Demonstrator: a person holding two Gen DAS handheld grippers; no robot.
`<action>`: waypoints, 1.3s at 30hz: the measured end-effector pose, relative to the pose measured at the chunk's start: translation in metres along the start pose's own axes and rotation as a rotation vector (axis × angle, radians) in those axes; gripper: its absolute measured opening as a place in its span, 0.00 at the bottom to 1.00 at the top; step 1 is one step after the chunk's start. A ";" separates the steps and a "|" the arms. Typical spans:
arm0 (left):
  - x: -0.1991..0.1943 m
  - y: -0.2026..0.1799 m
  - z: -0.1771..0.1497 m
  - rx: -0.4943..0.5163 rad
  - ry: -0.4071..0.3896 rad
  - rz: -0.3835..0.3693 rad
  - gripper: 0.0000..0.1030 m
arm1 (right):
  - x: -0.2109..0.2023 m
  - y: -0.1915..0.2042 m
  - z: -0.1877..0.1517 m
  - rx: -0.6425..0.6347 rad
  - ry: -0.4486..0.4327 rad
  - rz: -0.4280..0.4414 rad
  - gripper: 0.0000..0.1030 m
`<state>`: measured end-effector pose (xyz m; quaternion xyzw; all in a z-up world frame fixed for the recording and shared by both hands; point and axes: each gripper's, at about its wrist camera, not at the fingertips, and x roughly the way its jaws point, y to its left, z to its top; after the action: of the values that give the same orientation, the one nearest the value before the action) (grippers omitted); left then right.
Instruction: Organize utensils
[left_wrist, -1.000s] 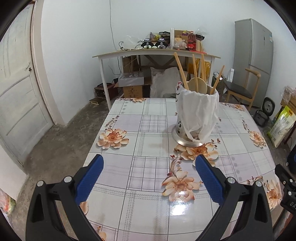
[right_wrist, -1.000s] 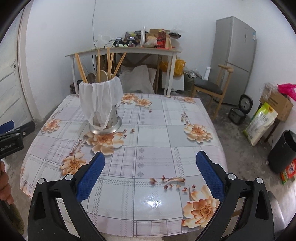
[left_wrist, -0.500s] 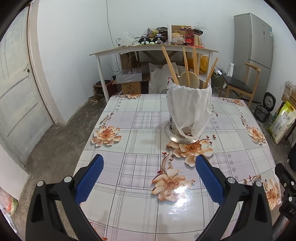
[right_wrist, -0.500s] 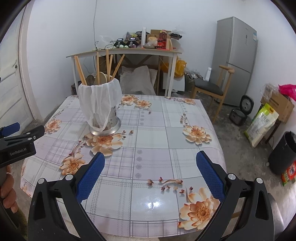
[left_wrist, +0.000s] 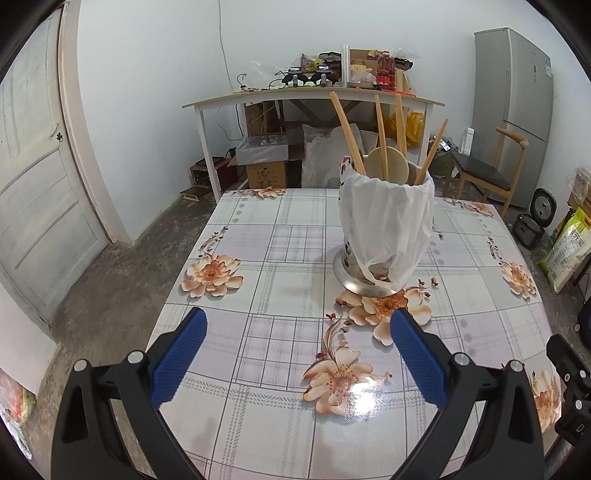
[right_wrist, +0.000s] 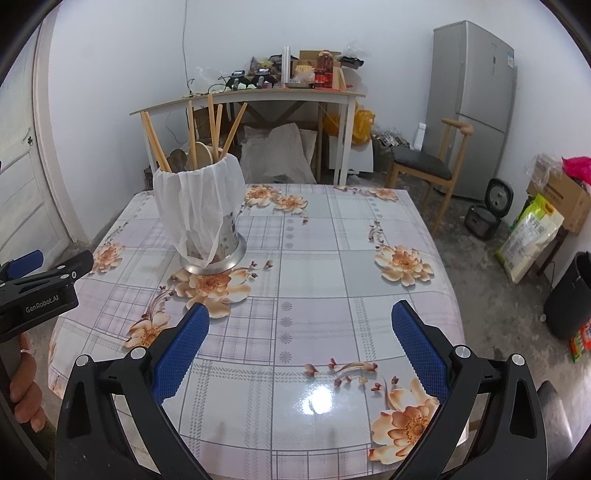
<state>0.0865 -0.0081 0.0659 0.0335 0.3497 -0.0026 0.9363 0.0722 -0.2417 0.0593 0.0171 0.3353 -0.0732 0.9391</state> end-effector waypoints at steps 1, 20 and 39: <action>0.000 0.000 0.000 0.000 -0.001 0.002 0.94 | 0.001 0.000 0.000 0.000 0.001 0.000 0.92; 0.011 0.005 -0.002 -0.003 0.011 0.008 0.95 | 0.008 0.003 0.008 0.018 0.027 -0.012 0.92; 0.008 0.015 -0.005 0.002 0.014 0.041 0.95 | 0.007 0.001 0.011 0.027 0.030 -0.014 0.92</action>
<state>0.0900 0.0070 0.0577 0.0416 0.3556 0.0163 0.9336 0.0841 -0.2420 0.0634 0.0285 0.3483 -0.0841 0.9332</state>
